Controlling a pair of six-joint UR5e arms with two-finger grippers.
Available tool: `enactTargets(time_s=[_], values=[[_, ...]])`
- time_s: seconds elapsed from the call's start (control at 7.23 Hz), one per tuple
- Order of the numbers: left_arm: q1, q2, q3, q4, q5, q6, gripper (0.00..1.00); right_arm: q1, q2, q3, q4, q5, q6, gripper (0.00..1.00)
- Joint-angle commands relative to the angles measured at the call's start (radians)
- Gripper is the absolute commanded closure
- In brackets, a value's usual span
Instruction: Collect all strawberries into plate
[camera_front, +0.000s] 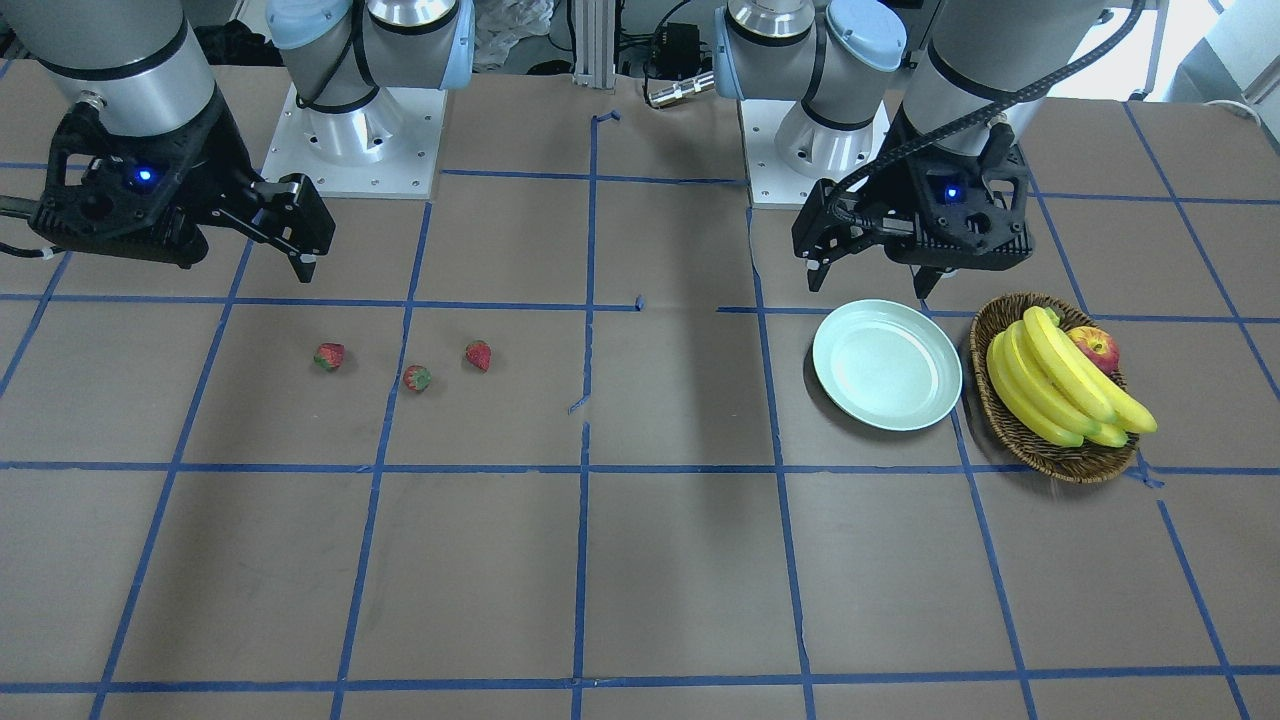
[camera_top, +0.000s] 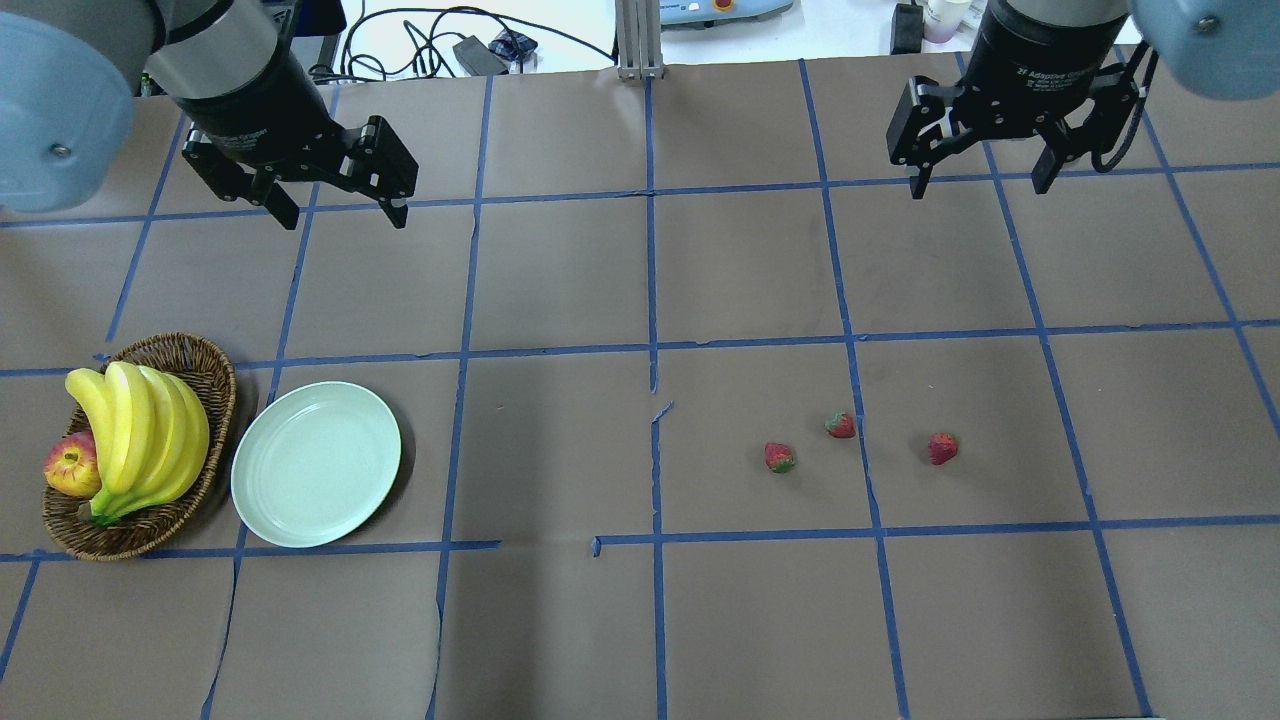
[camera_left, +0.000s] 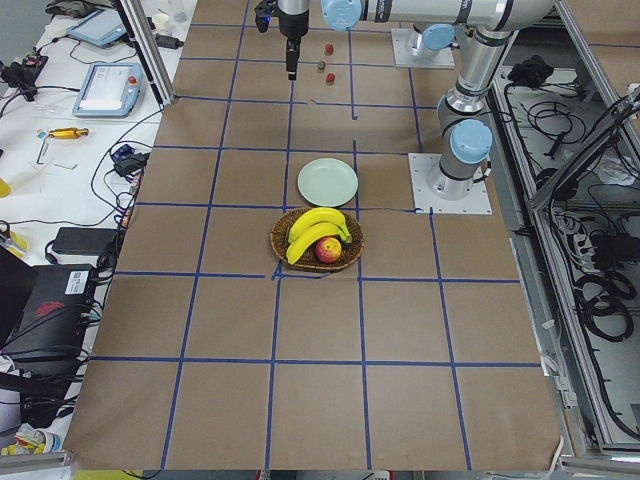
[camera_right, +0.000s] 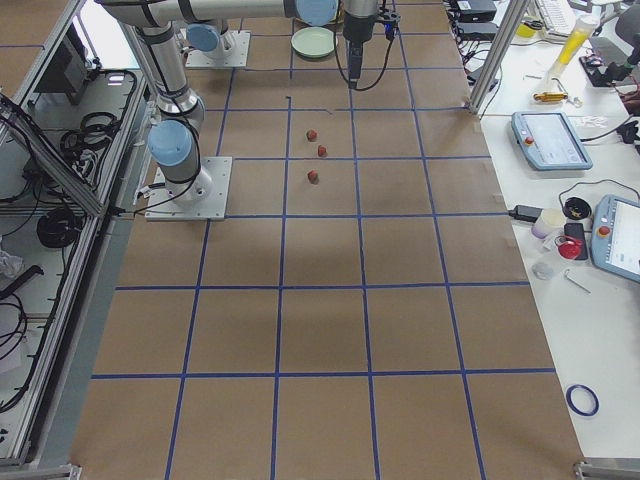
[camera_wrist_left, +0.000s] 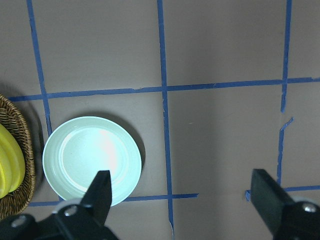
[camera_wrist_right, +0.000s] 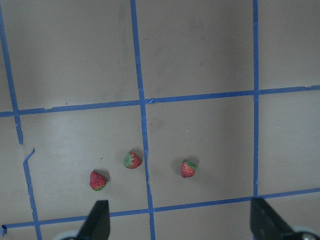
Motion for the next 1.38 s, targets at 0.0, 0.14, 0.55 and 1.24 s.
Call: enactTargets(time_s=[0.0,0.14,0.55,1.24], values=[[0.000,-0.001,0.001,0.000,0.000,0.001,0.00,0.000,0.001,0.006,0.002,0.000,0.000,0.00],[0.000,-0.001,0.001,0.001,0.001,0.001,0.00,0.000,0.001,0.012,0.003,0.001,0.000,0.00],[0.000,-0.007,-0.002,0.001,0.001,-0.001,0.00,-0.006,0.034,0.116,-0.064,0.001,-0.026,0.00],[0.000,-0.010,-0.003,0.000,0.000,-0.001,0.00,-0.075,0.019,0.288,-0.169,0.001,-0.217,0.05]])
